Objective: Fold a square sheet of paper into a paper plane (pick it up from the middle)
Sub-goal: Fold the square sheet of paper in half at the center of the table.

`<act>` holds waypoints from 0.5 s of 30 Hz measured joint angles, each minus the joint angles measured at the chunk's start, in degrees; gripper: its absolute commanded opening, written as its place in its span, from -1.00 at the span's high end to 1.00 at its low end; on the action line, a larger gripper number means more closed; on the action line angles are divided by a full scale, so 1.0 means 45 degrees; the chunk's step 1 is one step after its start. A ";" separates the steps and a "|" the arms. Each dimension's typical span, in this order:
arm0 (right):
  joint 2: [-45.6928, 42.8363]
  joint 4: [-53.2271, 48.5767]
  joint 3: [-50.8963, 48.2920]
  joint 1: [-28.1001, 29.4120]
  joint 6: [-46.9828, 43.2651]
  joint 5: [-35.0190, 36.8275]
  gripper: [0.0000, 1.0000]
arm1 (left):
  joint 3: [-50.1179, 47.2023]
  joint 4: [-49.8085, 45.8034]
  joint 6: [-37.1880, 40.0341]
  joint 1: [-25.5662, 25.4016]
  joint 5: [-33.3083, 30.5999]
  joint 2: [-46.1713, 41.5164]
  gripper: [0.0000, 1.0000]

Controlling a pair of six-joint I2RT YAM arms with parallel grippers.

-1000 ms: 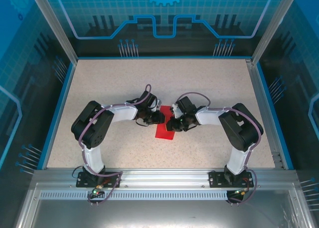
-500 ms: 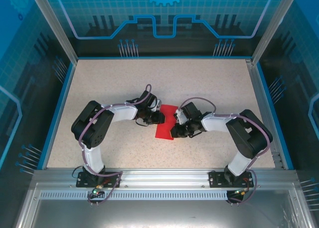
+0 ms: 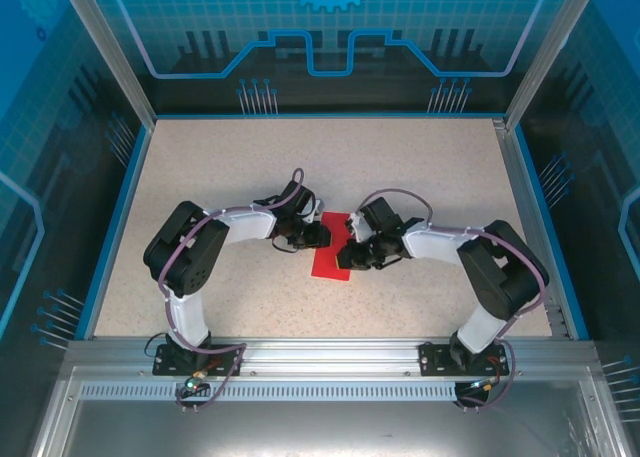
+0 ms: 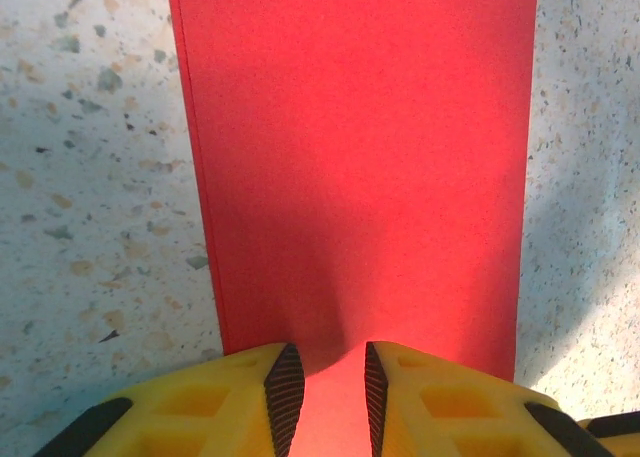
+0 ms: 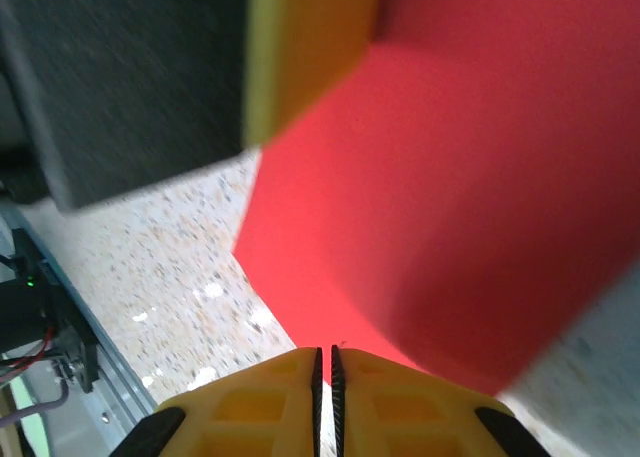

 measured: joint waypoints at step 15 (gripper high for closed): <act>0.0282 0.1137 -0.1132 0.0452 0.0058 -0.0121 0.74 | 0.0010 -0.0015 0.0083 0.0029 0.0058 0.0000 0.39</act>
